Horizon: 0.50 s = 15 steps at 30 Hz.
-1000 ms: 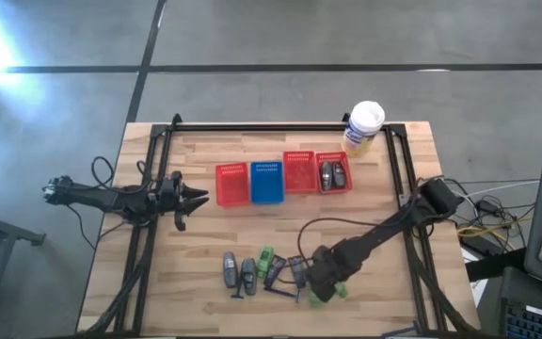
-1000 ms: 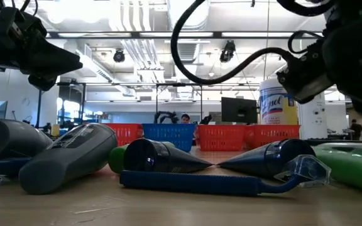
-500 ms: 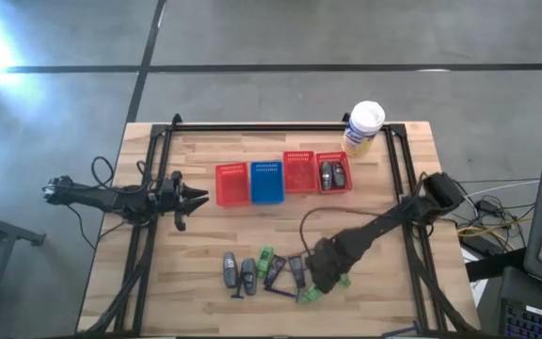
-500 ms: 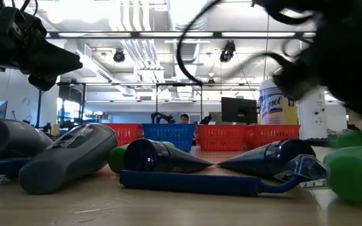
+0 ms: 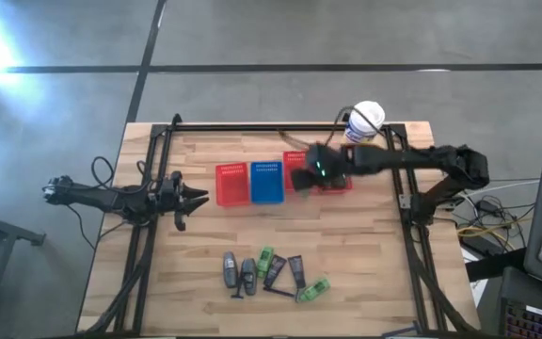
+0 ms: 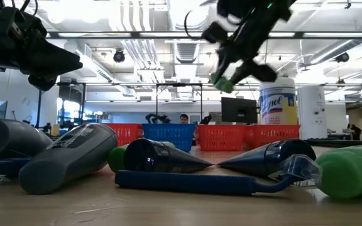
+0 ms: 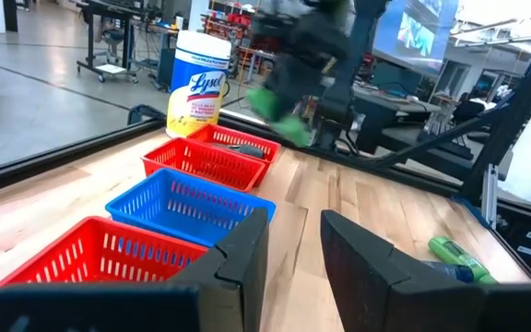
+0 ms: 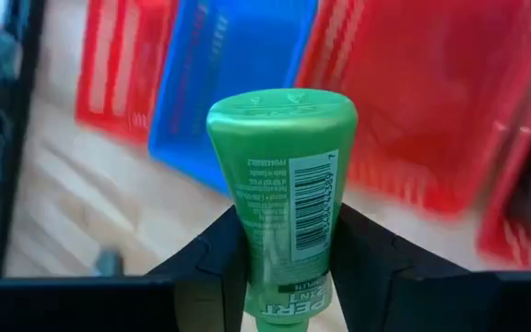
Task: Pick & Place Travel size toiletries
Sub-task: Put the green shampoo into the middle red bin
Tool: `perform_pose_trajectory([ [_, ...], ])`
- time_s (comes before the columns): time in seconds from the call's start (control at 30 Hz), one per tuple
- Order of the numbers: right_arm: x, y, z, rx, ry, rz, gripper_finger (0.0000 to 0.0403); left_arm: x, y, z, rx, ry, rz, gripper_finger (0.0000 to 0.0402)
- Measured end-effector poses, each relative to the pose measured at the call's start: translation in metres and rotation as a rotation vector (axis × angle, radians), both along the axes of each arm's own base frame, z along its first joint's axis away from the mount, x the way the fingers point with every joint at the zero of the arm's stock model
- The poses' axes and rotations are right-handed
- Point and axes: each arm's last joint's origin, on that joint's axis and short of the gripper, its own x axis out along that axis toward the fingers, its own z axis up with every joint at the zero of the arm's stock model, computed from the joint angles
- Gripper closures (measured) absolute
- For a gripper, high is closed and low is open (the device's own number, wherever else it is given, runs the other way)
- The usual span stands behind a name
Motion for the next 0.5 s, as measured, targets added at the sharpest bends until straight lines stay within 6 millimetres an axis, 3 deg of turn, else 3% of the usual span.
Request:
perform_pose_trajectory([
  [0.2, 0.018, -0.051, -0.021, -0.005, 0.047, 0.004, 0.0246, 0.0, 0.0, 0.0, 0.0, 0.0, 0.0, 0.0294],
  [0.5, 0.034, -0.064, -0.026, 0.0, 0.182, 0.072, 0.0157, 0.0, 0.0, 0.0, 0.0, 0.0, -0.001, 0.0293],
])
